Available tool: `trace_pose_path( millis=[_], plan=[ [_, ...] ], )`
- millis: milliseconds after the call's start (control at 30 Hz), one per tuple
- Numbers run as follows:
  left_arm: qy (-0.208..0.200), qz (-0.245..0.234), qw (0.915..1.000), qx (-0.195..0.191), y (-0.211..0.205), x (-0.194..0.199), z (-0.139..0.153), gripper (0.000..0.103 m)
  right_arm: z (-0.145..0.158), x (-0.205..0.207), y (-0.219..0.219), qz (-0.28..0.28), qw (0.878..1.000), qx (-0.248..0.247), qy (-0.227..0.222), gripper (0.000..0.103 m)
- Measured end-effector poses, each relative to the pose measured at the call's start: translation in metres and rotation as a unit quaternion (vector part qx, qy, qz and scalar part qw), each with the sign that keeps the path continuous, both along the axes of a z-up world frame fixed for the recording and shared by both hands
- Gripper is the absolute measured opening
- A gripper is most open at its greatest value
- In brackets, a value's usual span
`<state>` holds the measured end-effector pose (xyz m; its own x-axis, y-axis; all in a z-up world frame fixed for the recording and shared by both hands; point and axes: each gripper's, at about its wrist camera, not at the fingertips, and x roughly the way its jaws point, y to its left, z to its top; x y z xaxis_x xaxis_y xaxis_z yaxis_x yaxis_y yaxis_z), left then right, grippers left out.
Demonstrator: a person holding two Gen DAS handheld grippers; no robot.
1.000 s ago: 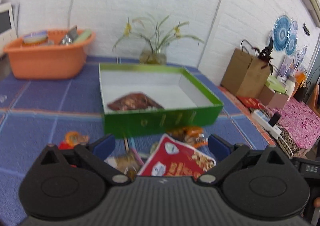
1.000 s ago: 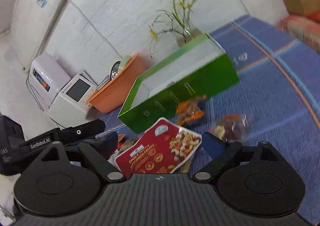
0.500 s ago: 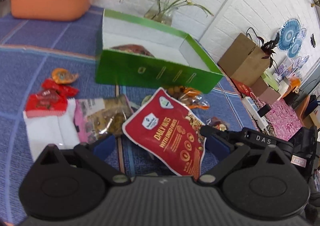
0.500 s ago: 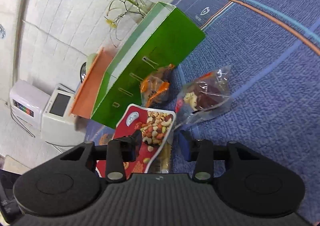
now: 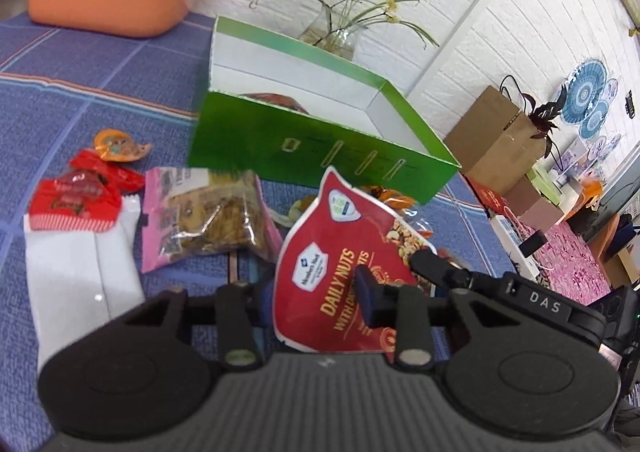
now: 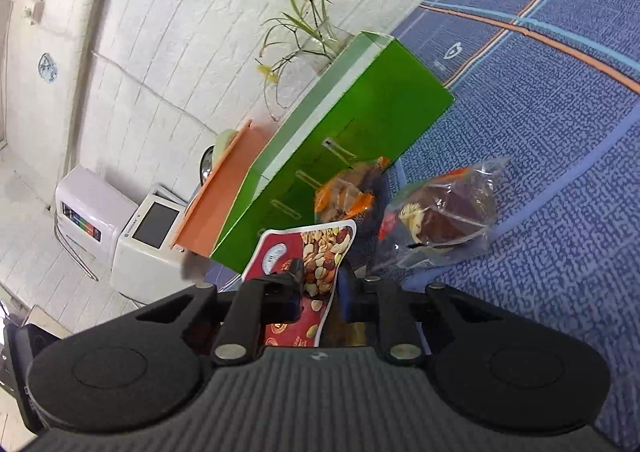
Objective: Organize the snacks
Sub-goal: 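Carry the red Daily Nuts bag into the green box and release it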
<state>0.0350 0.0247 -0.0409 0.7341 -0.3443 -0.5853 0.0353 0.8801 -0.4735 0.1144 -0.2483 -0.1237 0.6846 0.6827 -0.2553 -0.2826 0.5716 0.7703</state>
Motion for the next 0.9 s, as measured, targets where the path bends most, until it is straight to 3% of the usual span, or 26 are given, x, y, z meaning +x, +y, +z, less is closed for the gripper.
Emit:
trace_pose_path(
  millis=[300, 900],
  plan=[
    [-0.071, -0.01, 0.9971, 0.026, -0.002, -0.045, 0.03, 0.029, 0.038, -0.04, 0.01, 0.0, 0.996, -0.038, -0.08, 0.029],
    [-0.125, 0.022, 0.9887, 0.08, 0.018, -0.021, 0.073, 0.027, 0.092, 0.008, 0.048, 0.052, 0.986, -0.095, -0.13, 0.029]
  ],
)
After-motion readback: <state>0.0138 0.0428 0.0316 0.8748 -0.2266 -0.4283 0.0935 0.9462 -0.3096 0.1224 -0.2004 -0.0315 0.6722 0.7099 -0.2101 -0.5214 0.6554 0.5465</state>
